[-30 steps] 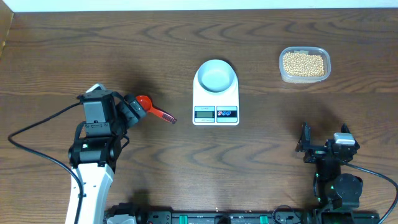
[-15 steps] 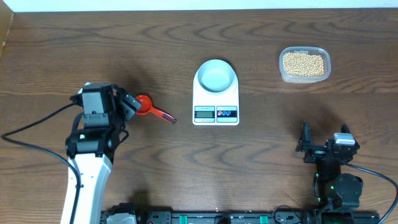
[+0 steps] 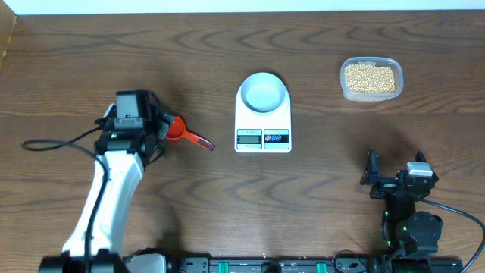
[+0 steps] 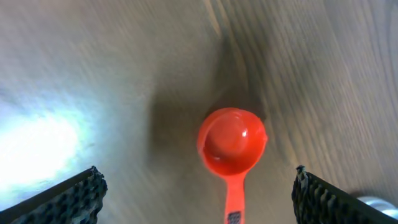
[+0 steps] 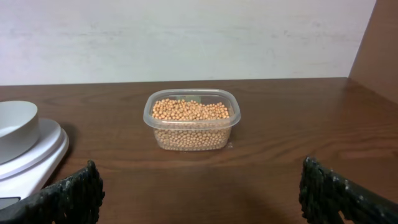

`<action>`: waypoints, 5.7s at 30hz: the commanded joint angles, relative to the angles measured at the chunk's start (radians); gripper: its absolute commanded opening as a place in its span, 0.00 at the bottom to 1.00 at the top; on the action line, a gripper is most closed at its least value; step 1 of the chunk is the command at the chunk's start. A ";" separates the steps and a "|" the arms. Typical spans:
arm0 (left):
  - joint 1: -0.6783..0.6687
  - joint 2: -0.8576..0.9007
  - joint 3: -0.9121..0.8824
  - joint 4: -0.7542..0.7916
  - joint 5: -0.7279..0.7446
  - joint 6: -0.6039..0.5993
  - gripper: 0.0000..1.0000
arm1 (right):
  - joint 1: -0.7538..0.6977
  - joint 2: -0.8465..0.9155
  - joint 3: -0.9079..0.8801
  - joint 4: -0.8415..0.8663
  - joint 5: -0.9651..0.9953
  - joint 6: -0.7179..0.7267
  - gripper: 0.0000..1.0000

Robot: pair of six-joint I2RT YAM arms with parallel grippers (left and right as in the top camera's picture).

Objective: Scoop item into bowl and weigh 50g on scale
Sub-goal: 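Move the left gripper over the red scoop's bowl, then lower the left gripper and close it on the red scoop's rim, then lift the red scoop with the left gripper and hold it up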

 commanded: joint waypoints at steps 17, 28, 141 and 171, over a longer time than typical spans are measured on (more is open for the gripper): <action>-0.020 0.312 0.027 0.106 0.090 -0.127 0.90 | 0.009 -0.005 -0.002 -0.004 -0.002 0.000 0.99; -0.021 0.353 0.027 0.128 0.085 -0.127 0.82 | 0.009 -0.005 -0.002 -0.004 -0.003 0.000 0.99; -0.021 -0.231 0.003 -0.001 0.223 -0.523 0.07 | 0.009 -0.005 -0.002 -0.004 -0.002 0.000 1.00; -0.021 -0.231 0.003 -0.002 0.235 -0.581 0.07 | 0.009 -0.005 -0.002 -0.004 -0.003 0.000 0.99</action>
